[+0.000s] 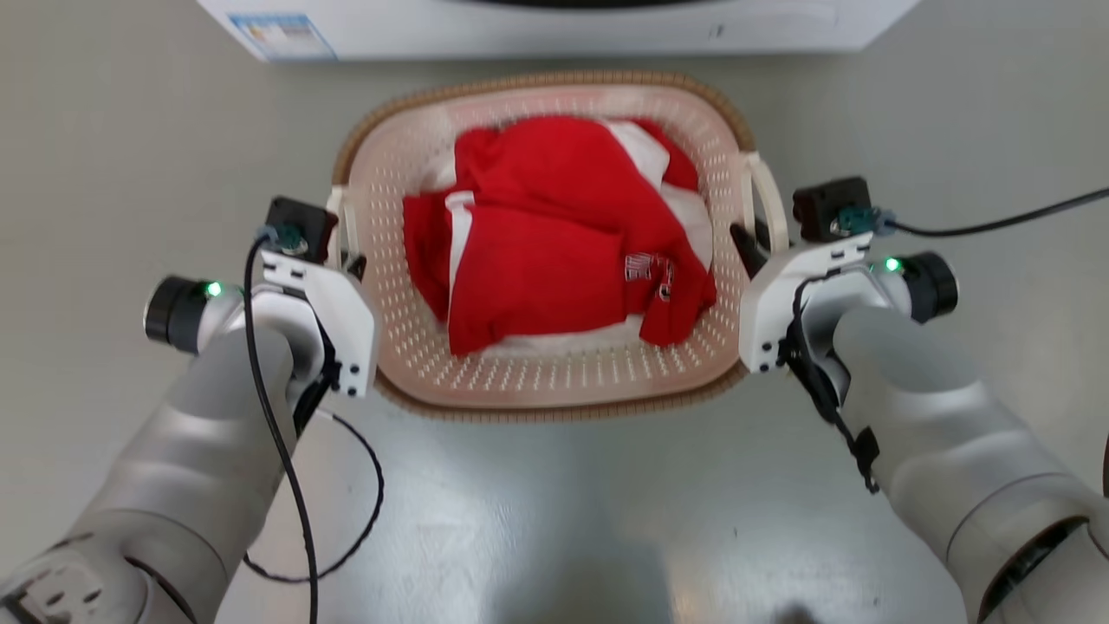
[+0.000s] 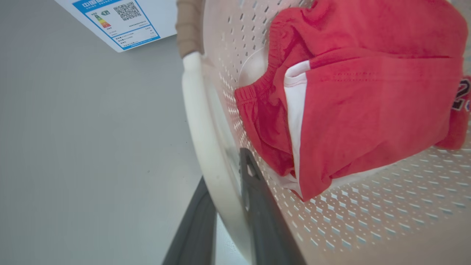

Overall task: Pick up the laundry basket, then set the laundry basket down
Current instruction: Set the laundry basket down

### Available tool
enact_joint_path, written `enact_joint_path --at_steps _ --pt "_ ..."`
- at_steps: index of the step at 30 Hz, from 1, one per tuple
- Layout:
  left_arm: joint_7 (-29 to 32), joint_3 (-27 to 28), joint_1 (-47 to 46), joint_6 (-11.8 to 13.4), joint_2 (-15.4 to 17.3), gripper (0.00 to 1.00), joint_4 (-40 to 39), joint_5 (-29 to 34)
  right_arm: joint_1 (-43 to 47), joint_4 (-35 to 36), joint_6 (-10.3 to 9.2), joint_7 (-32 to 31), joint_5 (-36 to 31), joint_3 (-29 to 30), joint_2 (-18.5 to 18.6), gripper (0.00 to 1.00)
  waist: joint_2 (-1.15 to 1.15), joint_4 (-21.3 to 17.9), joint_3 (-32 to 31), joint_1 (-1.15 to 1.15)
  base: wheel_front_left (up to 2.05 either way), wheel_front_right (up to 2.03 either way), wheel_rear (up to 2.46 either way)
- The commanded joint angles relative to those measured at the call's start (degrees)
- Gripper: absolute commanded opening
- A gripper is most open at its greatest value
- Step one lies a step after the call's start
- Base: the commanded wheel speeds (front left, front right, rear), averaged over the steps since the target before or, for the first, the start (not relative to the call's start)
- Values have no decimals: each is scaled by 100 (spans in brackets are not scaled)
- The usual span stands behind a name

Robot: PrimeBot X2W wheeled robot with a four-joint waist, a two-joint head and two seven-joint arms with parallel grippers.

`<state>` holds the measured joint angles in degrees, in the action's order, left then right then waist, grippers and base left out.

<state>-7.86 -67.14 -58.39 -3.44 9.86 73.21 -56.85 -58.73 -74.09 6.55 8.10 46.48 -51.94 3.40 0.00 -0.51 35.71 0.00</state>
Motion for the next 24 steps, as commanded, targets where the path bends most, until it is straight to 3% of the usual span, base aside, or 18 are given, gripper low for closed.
enact_joint_path --at_steps 1,14,24 --pt "-137 75 -294 104 283 0 46 92 54 28 94 77 -145 -46 -52 0 0 -13 400 0 0 0 0" --pt "-216 34 -686 19 344 0 60 130 -33 14 94 109 -601 508 -52 0 0 -62 1057 0 0 0 0" --pt "-340 23 -827 94 376 0 67 145 -119 14 94 92 -1071 977 -52 0 0 -56 1318 0 0 0 0"
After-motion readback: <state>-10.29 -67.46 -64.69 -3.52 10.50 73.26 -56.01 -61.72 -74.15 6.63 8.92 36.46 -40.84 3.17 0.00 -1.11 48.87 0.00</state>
